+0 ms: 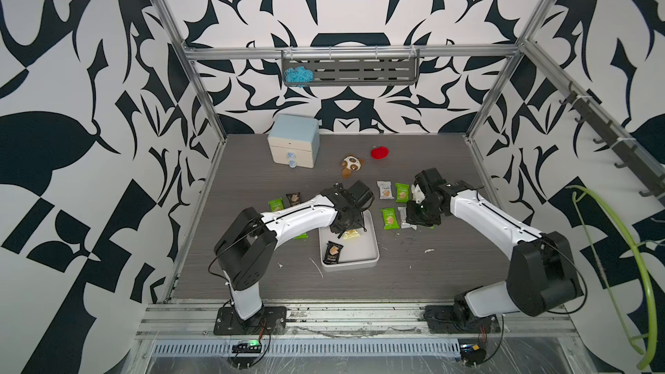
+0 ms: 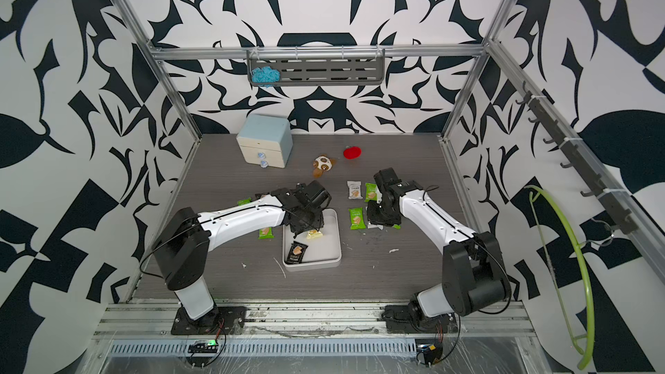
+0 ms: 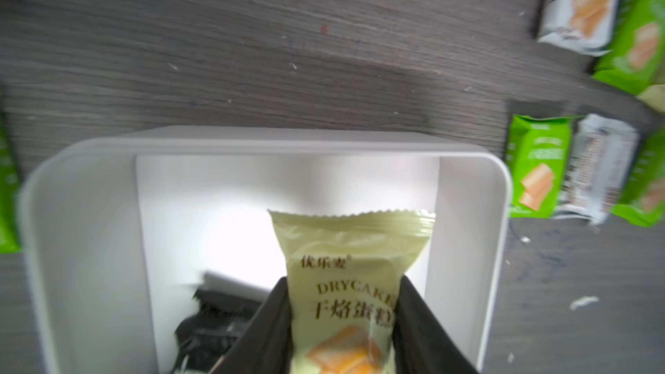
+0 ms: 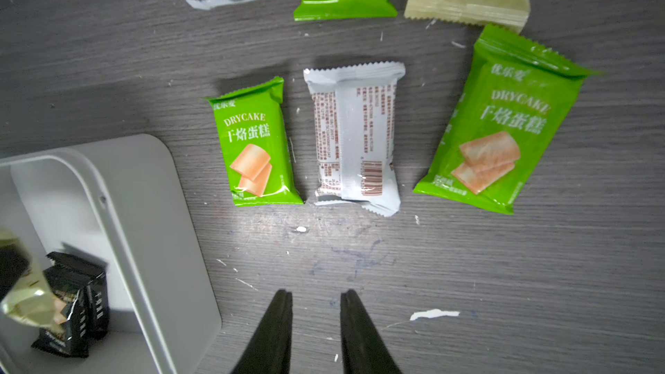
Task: Take the cookies out of the storage box
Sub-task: Pick up the cookie from the storage box, then place the cookie at the center of the board.
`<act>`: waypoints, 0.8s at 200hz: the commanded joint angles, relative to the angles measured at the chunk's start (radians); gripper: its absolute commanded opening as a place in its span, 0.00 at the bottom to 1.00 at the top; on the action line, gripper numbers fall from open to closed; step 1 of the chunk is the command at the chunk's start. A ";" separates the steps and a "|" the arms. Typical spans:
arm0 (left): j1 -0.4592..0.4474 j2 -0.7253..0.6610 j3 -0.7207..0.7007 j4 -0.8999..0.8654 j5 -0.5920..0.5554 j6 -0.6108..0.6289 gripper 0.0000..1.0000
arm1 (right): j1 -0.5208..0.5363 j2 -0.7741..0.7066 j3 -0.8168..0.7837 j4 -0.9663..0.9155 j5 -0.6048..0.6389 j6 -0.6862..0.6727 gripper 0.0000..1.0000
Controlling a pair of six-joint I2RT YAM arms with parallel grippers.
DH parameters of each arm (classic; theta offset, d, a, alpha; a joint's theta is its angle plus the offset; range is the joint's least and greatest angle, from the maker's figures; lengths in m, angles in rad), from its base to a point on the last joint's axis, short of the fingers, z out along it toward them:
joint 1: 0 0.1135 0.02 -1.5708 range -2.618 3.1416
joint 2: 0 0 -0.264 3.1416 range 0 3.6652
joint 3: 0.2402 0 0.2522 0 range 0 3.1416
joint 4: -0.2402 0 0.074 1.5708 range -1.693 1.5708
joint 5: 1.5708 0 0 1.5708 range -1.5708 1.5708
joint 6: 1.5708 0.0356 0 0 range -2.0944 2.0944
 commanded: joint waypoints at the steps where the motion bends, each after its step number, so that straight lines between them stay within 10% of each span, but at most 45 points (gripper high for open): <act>1: 0.004 -0.072 -0.042 -0.041 -0.027 -0.008 0.47 | 0.009 -0.025 0.026 0.002 -0.026 0.040 0.29; 160: 0.422 -0.524 -0.528 -0.091 -0.058 0.131 0.49 | 0.099 0.106 0.148 0.016 -0.009 0.096 0.29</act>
